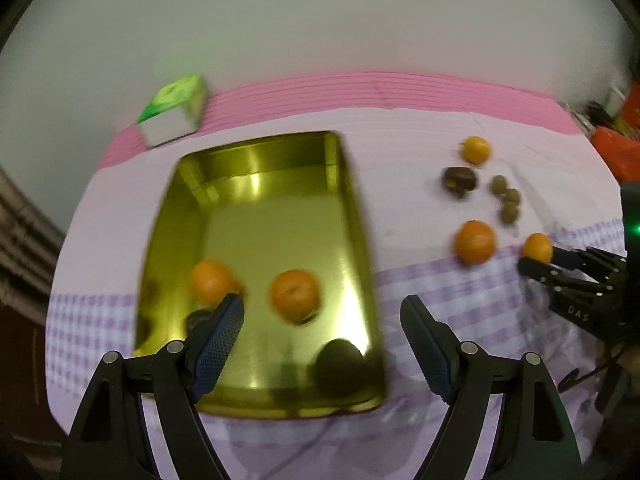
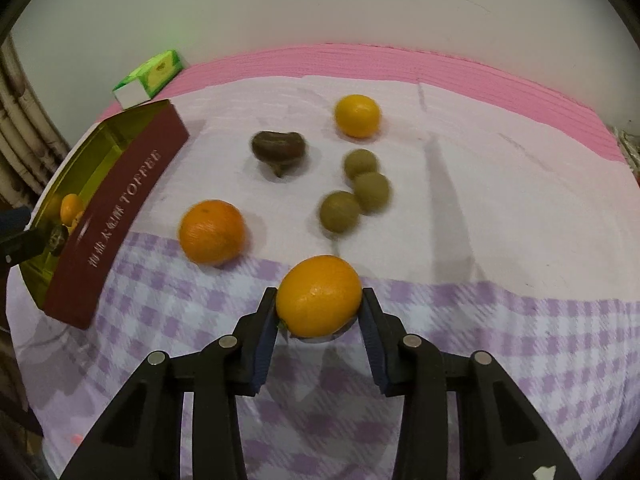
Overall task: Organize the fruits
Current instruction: 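Grasp another orange with the left gripper while the right gripper holds its orange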
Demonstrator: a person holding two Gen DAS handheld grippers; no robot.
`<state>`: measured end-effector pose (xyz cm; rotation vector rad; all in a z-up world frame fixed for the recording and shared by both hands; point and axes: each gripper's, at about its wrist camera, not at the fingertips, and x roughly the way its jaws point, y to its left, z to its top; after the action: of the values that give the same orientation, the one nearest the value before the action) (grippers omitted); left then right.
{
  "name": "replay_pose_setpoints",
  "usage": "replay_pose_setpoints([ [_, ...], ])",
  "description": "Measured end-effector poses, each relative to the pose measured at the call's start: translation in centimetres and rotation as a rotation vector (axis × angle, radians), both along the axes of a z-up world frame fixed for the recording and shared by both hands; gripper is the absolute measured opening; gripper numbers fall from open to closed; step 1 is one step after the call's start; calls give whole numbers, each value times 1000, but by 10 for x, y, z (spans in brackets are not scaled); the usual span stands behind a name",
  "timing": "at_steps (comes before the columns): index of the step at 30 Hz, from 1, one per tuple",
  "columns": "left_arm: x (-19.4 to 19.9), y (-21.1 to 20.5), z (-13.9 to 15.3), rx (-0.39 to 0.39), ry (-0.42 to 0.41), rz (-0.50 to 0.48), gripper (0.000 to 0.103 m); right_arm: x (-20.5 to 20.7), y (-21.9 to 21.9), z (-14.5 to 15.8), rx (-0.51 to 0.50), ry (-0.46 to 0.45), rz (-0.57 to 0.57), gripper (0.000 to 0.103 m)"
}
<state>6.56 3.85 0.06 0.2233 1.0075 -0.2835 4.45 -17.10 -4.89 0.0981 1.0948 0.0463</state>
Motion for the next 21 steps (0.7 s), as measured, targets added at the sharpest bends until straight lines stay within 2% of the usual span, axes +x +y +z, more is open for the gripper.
replay_pose_setpoints([
  [8,8,-72,-5,-40,31,-107,81,-14,-32,8,-25,13,-49,37],
  [12,13,-93,-14,-66,61,-123,81,-22,-43,7,-22,19,-71,37],
  [21,30,-122,-36,-55,108,-118,80,-20,-46,0,9,29,-73,37],
])
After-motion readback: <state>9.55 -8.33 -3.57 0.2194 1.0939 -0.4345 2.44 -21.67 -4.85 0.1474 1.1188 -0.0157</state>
